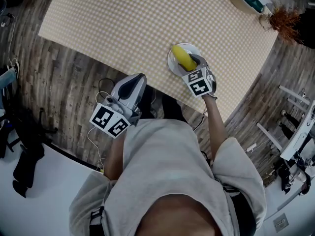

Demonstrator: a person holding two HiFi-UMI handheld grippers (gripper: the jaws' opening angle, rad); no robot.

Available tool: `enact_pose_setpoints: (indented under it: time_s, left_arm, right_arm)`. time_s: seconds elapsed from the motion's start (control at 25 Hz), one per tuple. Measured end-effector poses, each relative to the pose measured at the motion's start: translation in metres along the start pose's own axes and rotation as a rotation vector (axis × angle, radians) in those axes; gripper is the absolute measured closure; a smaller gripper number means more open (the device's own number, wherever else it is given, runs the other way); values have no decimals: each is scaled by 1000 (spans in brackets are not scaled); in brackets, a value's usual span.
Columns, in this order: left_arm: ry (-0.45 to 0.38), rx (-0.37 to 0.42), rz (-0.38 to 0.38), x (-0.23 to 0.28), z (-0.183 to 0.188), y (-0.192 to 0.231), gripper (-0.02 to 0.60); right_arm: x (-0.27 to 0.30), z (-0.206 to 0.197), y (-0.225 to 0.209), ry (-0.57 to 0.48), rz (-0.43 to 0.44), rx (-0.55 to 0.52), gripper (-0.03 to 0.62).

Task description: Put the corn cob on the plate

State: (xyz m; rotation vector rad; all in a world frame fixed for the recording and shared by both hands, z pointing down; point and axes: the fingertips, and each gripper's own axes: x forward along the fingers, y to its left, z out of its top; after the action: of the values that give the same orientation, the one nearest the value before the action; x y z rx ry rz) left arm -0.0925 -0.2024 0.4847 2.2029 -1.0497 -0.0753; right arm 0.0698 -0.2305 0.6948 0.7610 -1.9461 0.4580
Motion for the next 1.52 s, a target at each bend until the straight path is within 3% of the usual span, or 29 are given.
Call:
enact_pose_setpoints:
  time_s: [0.44,0.52,0.6,0.96,1.12,1.2,1.28,1.32,1.52]
  left_arm:
    - [-4,-4,-3,1,-1,0,574]
    - [-6,-4,-2,0,0,-1,574]
    - [-9,-5,0,-1,0,0,574]
    - [-10,-4,-9,-3,-1,-3,574]
    - [-14,7,-18,-4,1,-8,574]
    - [-17,13,-25,-3,2,-13,574]
    - [-19,20,-35,-1,4,-18,574]
    - [-20,23,-40,0,4,-20,574]
    - [-14,33,-52,0,4,-28,574]
  right_arm:
    - [3,0,0,6,6,-22,328]
    - [4,1,1,6,17,-42,303]
    - [5,1,4,0,45,-31,234]
    - [-4,9,3,-39,34,-30,245]
    - [-29,20,-5,-104,-34,-51,312]
    - [-42,26,-10,-154,-69,-35,381]
    - [-51,30,-16,-200,-125,-17,546]
    - [-54,31,-17,-217,-145,-10,580]
    - [-58,29,-12,-244,-149,3,595]
